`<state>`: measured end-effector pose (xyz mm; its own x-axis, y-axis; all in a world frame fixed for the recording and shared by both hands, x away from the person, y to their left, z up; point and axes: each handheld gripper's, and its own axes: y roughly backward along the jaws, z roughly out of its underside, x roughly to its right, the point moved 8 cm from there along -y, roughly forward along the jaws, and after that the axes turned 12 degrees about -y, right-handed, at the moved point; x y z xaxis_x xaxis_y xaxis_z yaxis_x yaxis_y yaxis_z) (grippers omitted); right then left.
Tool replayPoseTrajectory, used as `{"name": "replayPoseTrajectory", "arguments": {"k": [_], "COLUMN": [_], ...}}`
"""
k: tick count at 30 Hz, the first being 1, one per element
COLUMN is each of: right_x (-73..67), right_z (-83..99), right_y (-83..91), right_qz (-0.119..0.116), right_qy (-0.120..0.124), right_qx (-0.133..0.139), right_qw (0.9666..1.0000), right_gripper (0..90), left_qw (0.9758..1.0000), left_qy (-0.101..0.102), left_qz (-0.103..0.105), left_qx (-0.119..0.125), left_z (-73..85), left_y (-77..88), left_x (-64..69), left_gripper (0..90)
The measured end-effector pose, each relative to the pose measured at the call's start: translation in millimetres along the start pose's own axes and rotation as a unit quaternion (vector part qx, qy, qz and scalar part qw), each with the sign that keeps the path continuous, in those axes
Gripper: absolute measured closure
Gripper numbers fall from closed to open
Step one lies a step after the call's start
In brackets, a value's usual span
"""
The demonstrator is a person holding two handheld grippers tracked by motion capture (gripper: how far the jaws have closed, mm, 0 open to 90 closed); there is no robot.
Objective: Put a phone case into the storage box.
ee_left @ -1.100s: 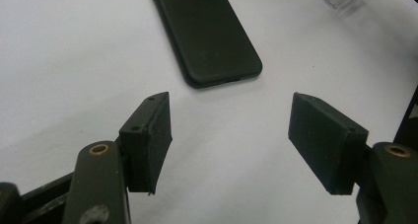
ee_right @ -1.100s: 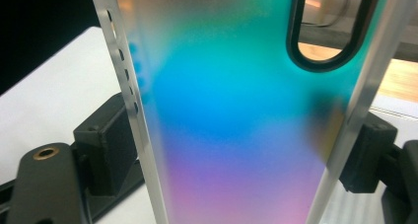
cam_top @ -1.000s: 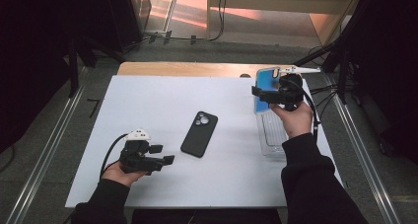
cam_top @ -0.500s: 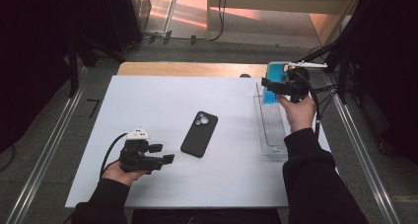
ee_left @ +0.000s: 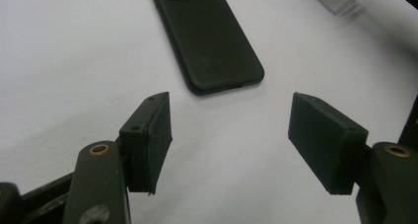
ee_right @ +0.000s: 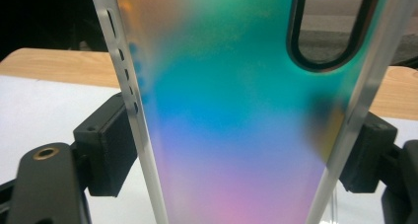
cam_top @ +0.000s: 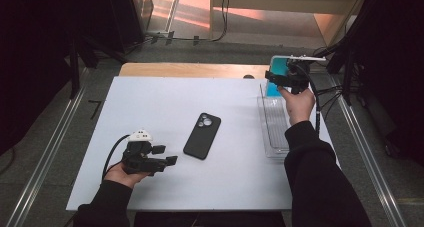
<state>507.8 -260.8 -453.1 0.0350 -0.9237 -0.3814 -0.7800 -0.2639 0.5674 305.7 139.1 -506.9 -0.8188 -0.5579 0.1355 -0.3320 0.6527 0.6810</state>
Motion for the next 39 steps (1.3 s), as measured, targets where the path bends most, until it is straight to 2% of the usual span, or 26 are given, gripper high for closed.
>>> {"name": "replayPoseTrajectory", "arguments": {"k": [6,10,14,17,20,25,27,29,34,37,39], "right_x": [5.3,11.3,19.4,22.2,25.7,28.3,28.5,27.5,25.0,25.6,25.9], "right_z": [1.9,7.1,11.9,13.6,15.8,20.9,21.8,21.7,21.8,21.6,21.0], "right_y": [-18.6,-30.4,-39.5,-44.3,-47.8,-54.4,-56.2,-56.9,-58.6,-59.4,-58.5], "right_qz": [0.01,0.016,0.036,0.031,0.038,0.035,0.041,0.035,0.022,0.029,0.029], "right_qy": [0.002,-0.005,-0.008,-0.019,-0.015,-0.017,-0.006,-0.005,-0.004,0.001,-0.001], "right_qx": [0.002,-0.016,-0.023,-0.026,-0.031,-0.046,-0.048,-0.049,-0.057,-0.061,-0.062], "right_qw": [0.9999,0.9997,0.9991,0.999,0.9987,0.9982,0.998,0.9981,0.9981,0.9977,0.9976], "right_gripper": [16.1,16.1,15.9,15.7,15.7,15.2,15.1,14.9,8.1,0.0,0.0], "left_qw": [1.0,1.0,1.0,1.0,1.0,1.0,0.9999,0.9999,0.9999,0.9999,0.9999], "left_qy": [0.001,0.001,0.001,0.0,-0.001,-0.001,-0.001,-0.002,-0.002,-0.002,-0.002], "left_qz": [0.001,0.002,0.004,0.006,0.007,0.008,0.009,0.009,0.01,0.011,0.01], "left_qx": [0.001,-0.001,0.0,-0.001,-0.004,-0.003,-0.004,-0.004,-0.005,-0.005,-0.005], "left_z": [0.3,0.6,0.4,0.5,0.9,1.1,1.1,1.1,1.3,1.3,1.3], "left_y": [-0.4,-0.6,-1.4,-1.7,-1.8,-2.6,-2.8,-2.8,-3.5,-3.5,-3.6], "left_x": [-0.6,-0.4,0.2,0.3,0.1,0.7,0.9,1.0,1.5,1.8,1.6], "left_gripper": [33.0,33.0,33.0,33.0,33.0,33.0,33.0,33.0,33.0,33.0,33.0]}}
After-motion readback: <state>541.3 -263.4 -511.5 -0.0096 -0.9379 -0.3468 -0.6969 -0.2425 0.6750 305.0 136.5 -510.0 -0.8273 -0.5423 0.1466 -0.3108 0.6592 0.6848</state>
